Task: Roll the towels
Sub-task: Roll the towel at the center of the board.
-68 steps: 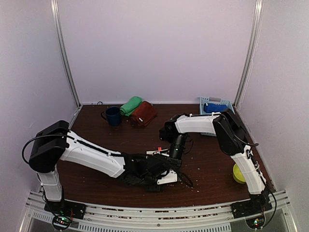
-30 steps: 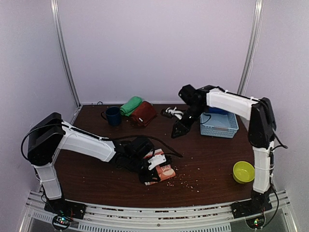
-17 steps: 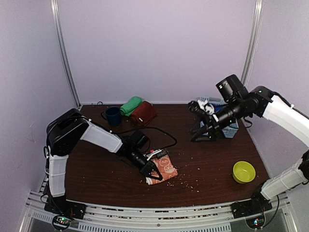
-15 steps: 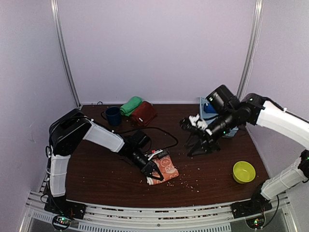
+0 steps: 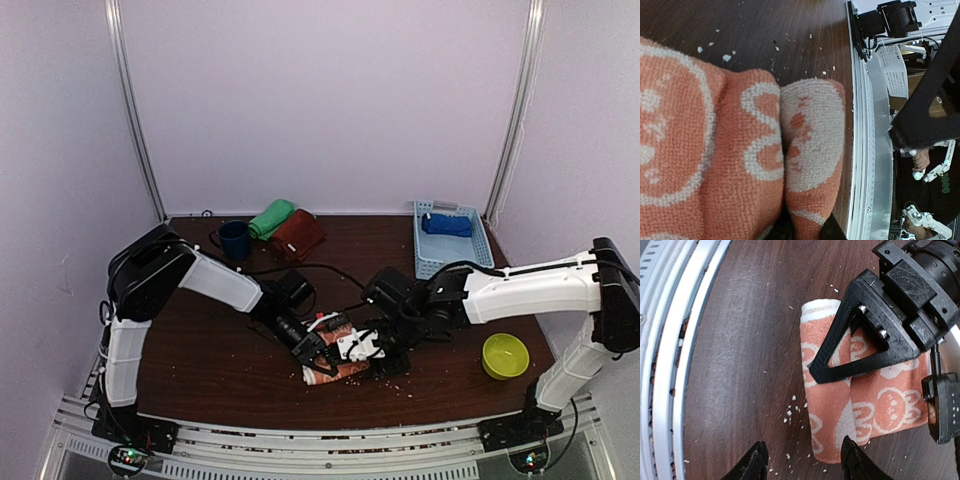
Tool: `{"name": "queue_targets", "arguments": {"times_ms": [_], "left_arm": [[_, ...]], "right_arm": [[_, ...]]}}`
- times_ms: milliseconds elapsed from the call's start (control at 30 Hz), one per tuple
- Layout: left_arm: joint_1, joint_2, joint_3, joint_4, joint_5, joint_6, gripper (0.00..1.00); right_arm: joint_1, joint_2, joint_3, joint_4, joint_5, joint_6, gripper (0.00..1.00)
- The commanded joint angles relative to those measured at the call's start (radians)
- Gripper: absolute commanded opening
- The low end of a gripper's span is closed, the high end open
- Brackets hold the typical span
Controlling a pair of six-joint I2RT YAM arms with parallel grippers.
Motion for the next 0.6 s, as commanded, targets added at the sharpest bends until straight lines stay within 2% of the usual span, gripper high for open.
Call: {"name": "queue_targets", "arguments": {"times_ms": [0, 200, 333, 400, 467, 500, 567], "left_arm": [[0.001, 0.050, -0.022, -0.115, -0.067, -0.006, 0.19], [0.002, 0.053, -0.007, -0.121, -0.066, -0.003, 0.19], [0.002, 0.054, -0.008, -0.122, -0.061, 0.000, 0.20], [0.002, 0.053, -0.010, -0.124, -0.061, 0.006, 0.20], [0.002, 0.041, -0.010, -0.128, -0.073, 0.021, 0.24], [0.001, 0.025, -0.010, -0.135, -0.099, 0.029, 0.26], [0.003, -0.032, -0.012, -0.150, -0.173, 0.050, 0.30]], "right_arm": [[0.025, 0.065, 0.016, 0.145, 0.093, -0.023, 0.53], [0.045, 0.157, 0.025, 0.176, 0.133, -0.067, 0.55], [0.049, 0.198, 0.015, 0.192, 0.176, -0.088, 0.52], [0.049, 0.213, 0.014, 0.198, 0.177, -0.094, 0.45], [0.049, 0.237, 0.032, 0.171, 0.158, -0.094, 0.30], [0.050, 0.248, 0.043, 0.152, 0.151, -0.093, 0.23], [0.048, 0.264, 0.054, 0.114, 0.136, -0.082, 0.16]]}}
